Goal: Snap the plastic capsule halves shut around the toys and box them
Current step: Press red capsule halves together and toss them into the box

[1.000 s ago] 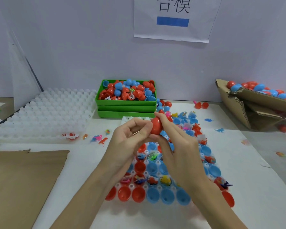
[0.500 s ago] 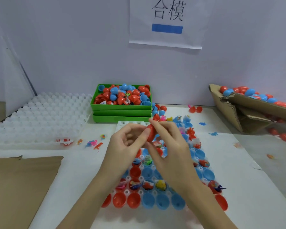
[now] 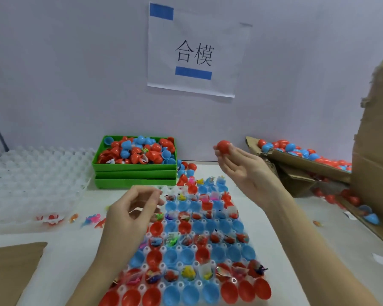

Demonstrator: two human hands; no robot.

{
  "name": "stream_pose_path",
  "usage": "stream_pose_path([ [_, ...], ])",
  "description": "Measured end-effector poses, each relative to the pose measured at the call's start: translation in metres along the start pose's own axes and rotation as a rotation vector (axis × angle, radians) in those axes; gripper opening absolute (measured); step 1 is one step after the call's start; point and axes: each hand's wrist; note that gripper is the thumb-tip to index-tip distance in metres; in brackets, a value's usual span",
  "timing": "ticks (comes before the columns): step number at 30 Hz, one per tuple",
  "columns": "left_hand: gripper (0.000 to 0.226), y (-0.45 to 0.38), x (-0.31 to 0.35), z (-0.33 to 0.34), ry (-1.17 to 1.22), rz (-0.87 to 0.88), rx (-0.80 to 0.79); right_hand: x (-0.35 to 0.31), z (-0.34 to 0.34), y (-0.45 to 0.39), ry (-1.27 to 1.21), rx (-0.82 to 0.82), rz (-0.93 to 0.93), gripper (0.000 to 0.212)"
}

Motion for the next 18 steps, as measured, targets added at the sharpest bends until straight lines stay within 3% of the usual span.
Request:
stream_pose_path([
  [3,0.021,0.006,0.004,0.008,-0.057,0.081,-0.054,0.034,0.008,0.018,0.004,-0.229,0.017,0.039],
  [8,0.051,0.012,0.006,0.012,-0.067,0.063,-0.245,0.077,0.038,0.05,0.212,-0.554,-0.011,0.041],
  [13,0.027,0.016,0.01,0.016,-0.005,0.132,-0.314,0.086,0.055,0.066,0.056,-0.549,-0.022,0.035],
  [18,0.052,0.02,0.014,0.022,0.088,0.16,-0.287,0.079,0.063,0.076,-0.007,-0.5,-0.106,0.051],
])
Point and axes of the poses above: each hand's wrist, its own y-axis away from the middle knuckle, its own z-axis out of the palm, x = y × z, and after that the axes turned 15 degrees about y, right-handed
